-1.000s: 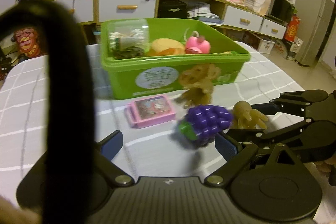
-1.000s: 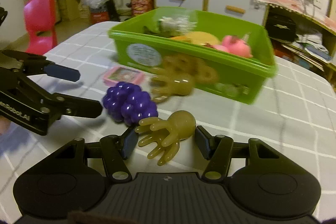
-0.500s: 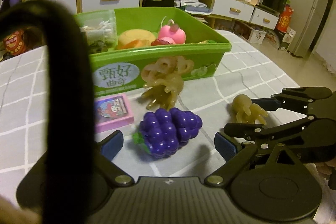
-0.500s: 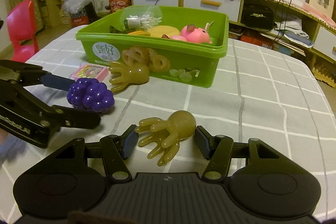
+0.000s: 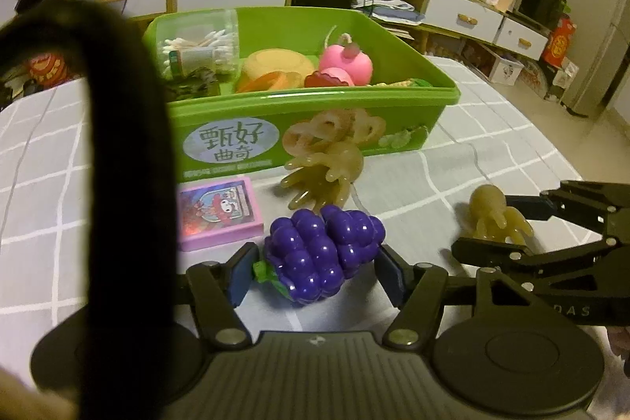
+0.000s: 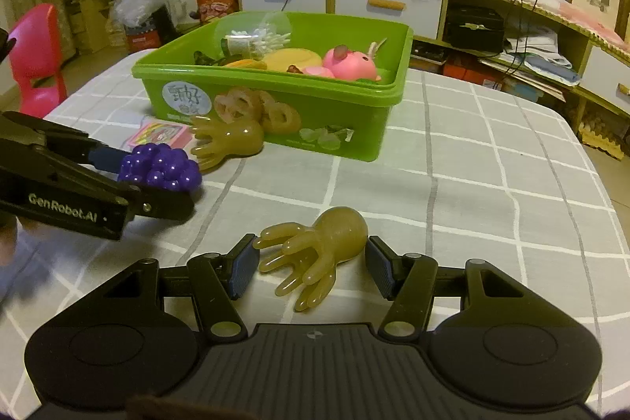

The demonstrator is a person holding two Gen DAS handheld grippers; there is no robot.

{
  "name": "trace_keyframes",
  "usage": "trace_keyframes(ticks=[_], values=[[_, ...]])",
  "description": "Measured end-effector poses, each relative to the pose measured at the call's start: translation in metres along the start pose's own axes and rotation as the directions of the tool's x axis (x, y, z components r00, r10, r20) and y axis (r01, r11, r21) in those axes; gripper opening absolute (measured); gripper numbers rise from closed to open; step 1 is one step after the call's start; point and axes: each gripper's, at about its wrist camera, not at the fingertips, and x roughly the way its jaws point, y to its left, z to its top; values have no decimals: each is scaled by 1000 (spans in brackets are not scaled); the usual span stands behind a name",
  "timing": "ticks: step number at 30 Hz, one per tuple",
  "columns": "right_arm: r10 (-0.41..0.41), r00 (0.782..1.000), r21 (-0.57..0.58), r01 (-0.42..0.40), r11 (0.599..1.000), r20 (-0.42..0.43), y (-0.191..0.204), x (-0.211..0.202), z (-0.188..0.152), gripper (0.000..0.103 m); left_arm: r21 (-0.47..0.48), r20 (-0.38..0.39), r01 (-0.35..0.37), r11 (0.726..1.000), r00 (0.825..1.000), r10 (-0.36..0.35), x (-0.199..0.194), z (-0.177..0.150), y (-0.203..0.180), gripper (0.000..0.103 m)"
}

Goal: Organize rigid objects
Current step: 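Grasp the brown octopus toy with the right tool while the left grasps the purple grapes, then lift the purple grapes toward the bin with the left tool while the right lifts the octopus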

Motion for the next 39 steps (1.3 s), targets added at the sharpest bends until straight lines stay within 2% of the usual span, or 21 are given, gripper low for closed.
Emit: trace_keyframes(ticks=[23, 39], values=[[12, 998, 57, -15, 998, 66, 2, -17, 26, 63, -56, 56, 15, 998, 998, -12, -24, 16, 10, 36], [35, 983, 175, -68, 982, 181, -13, -37, 66, 63, -94, 153, 20, 995, 988, -6, -43, 41, 9, 36]])
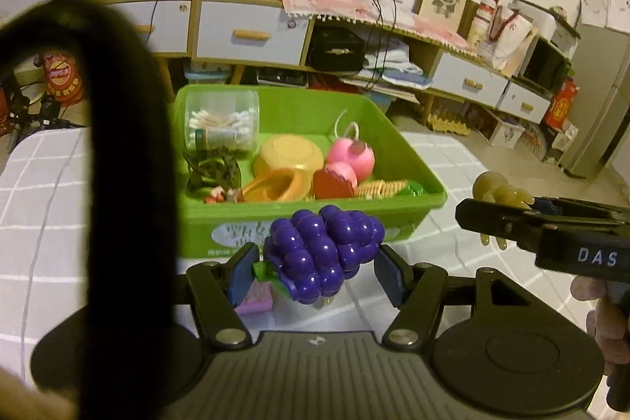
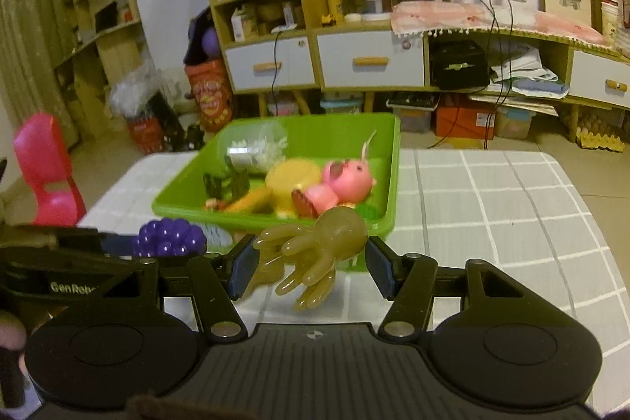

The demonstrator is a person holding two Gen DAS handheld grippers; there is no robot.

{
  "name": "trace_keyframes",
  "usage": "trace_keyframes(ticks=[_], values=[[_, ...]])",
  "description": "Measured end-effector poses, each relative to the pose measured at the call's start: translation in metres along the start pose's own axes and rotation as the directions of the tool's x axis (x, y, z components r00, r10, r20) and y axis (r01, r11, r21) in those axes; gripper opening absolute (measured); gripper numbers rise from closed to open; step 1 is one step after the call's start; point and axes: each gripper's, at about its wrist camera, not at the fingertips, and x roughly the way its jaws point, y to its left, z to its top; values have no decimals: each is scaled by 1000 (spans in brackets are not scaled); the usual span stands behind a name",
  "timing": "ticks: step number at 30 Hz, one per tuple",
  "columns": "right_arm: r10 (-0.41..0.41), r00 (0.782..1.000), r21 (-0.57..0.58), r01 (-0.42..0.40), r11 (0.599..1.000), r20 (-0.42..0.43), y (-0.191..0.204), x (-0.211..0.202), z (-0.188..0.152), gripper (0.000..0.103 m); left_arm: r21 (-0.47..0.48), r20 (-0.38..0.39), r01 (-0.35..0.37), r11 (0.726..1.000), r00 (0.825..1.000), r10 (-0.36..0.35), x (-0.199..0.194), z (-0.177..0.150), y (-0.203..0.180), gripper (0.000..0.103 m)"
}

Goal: Organize rigid objects
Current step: 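Lift the purple grapes toward the bin with the left tool while the right lifts the octopus, then lower the grapes into the green bin and open the left tool while the right releases the octopus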

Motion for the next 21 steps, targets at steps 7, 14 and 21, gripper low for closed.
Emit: trace_keyframes(ticks=[7, 14, 21], values=[[-3, 1000, 56, 1, 998, 25, -7, 5, 16, 63, -60, 53, -37, 998, 998, 40, 5, 14, 4, 36], [-9, 1000, 134, 10, 991, -6, -7, 28, 23, 63, -109, 108, -122, 987, 985, 133, 22, 21, 11, 36], [-12, 1000, 179, 16, 984, -22, -1, 51, 25, 63, -191, 116, -164, 968, 975, 188, 41, 24, 22, 36]])
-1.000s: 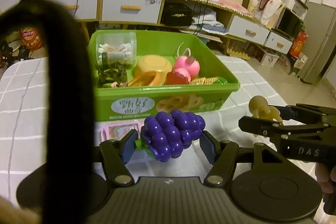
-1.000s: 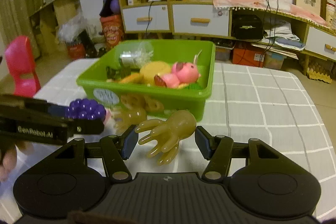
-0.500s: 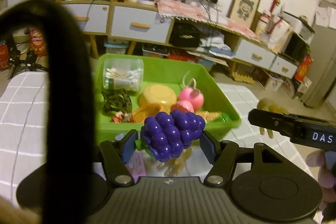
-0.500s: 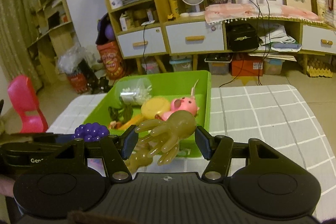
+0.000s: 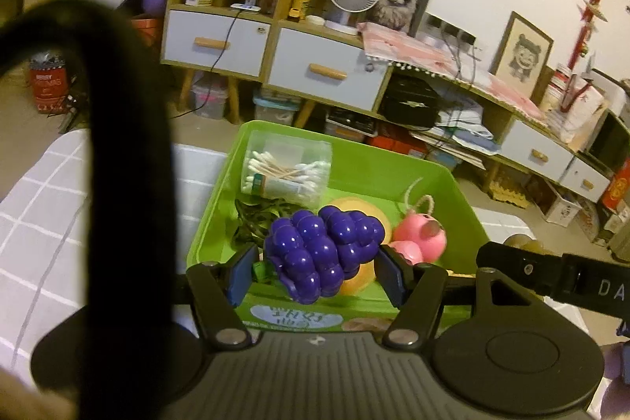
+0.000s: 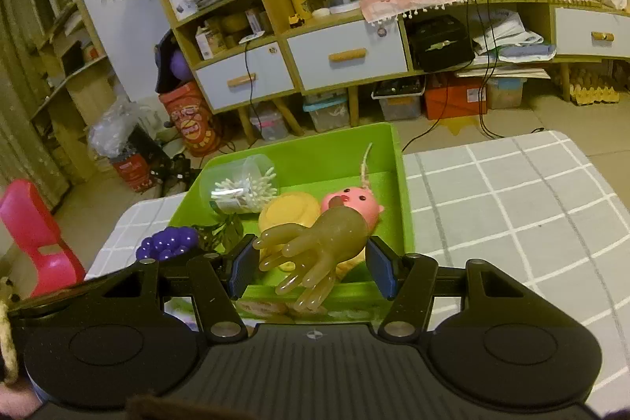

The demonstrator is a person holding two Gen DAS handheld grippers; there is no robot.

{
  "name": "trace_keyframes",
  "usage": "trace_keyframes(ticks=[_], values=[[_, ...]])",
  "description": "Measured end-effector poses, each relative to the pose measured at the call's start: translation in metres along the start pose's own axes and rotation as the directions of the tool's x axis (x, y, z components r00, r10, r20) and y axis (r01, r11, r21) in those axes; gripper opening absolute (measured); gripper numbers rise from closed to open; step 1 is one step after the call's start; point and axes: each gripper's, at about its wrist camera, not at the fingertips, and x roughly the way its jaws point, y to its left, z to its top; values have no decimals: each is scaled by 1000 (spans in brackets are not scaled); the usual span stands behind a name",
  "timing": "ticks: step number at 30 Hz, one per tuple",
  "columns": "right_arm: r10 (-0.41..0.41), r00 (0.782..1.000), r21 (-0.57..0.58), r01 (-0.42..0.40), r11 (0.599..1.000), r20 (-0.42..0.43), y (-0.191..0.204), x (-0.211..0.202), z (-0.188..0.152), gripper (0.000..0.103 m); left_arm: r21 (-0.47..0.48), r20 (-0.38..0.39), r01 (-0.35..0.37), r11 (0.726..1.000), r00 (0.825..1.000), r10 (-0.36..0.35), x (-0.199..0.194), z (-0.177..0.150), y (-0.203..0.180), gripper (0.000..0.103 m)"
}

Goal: Organize rigid objects
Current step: 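Lower the grapes into the green bin and open the left tool while the right releases the octopus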

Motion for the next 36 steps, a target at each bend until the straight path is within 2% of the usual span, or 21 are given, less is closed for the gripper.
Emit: trace_keyframes(ticks=[13, 15, 16, 17, 18, 19, 36], values=[[-3, 1000, 42, 3, 999, -12, 3, 16, 2, 64, 26, 19, -18, 999, 1000, 18, 11, -4, 0, 37], [0, 1000, 46, 0, 999, -9, 3, 16, 2, 67, 23, 12, 3, 1000, 1000, -4, 12, -3, 1, 46], [7, 1000, 53, -6, 999, -6, 3, 15, 2, 77, 27, 13, 17, 999, 1000, -18, 12, -4, 0, 55], [10, 1000, 63, -10, 998, -1, 3, 14, 2, 84, 34, 20, 18, 999, 1000, -19, 11, -5, -2, 65], [10, 1000, 70, -11, 997, 7, 3, 13, 3, 91, 44, 28, 10, 999, 1000, -11, 10, -6, -4, 69], [10, 1000, 69, -11, 998, 14, 4, 12, 3, 91, 52, 30, 3, 999, 1000, -4, 9, -6, -6, 74], [-9, 1000, 28, 9, 1000, 15, 5, -10, 5, 93, 118, 15, 15, 993, 1000, -17, -9, -7, -11, 75]])
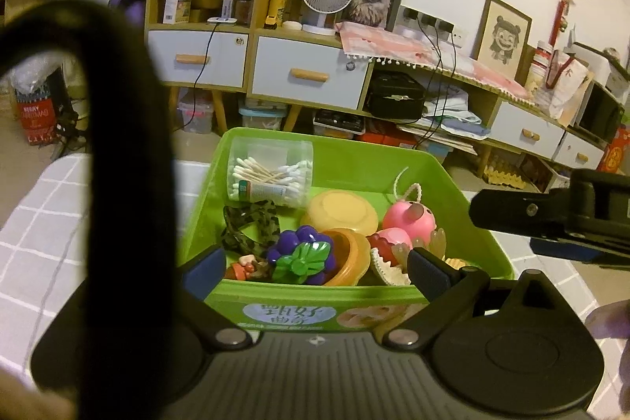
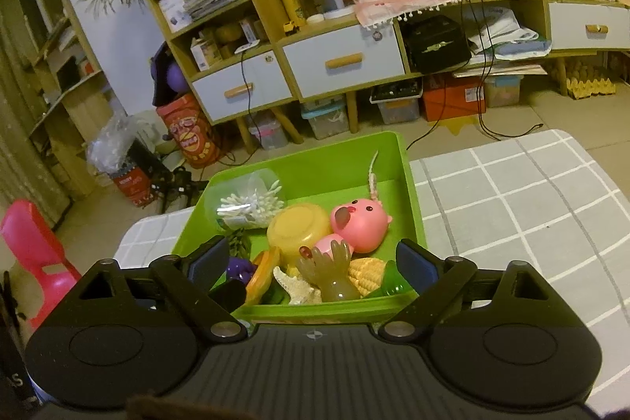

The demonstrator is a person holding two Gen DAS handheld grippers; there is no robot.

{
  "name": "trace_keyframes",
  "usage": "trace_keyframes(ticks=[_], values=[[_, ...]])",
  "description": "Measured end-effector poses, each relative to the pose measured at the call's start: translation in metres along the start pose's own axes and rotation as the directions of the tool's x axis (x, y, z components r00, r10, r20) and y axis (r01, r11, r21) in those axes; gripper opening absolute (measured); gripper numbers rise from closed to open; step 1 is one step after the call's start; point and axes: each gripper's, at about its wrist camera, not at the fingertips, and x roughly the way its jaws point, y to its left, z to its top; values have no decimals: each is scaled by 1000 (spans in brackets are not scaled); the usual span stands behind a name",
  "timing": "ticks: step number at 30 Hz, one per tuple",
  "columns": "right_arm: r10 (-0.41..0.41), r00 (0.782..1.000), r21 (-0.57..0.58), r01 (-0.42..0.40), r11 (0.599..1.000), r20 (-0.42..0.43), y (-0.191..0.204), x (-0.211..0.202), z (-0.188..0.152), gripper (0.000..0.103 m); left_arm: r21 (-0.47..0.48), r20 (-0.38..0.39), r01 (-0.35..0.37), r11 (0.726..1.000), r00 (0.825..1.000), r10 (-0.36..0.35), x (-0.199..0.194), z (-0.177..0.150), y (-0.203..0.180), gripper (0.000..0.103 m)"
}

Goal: Organize rigid objects
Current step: 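Withdraw both tools from the bin toward the pink card box and second octopus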

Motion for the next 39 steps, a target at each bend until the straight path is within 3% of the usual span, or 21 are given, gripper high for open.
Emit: trace_keyframes(ticks=[13, 24, 39], values=[[-80, 994, -18, 79, 997, -72, -10, -12, -14, 94, 95, -17, -23, 995, 1000, 24, -27, -8, 25, 75], [-148, 977, -55, 141, 988, -152, -23, -15, -33, 94, 103, -81, -29, 994, 996, 38, -40, -20, 57, 75], [-154, 967, -137, 128, 982, -205, -14, -15, -54, 95, 92, -173, -22, 995, 984, 38, -33, -37, 71, 74]])
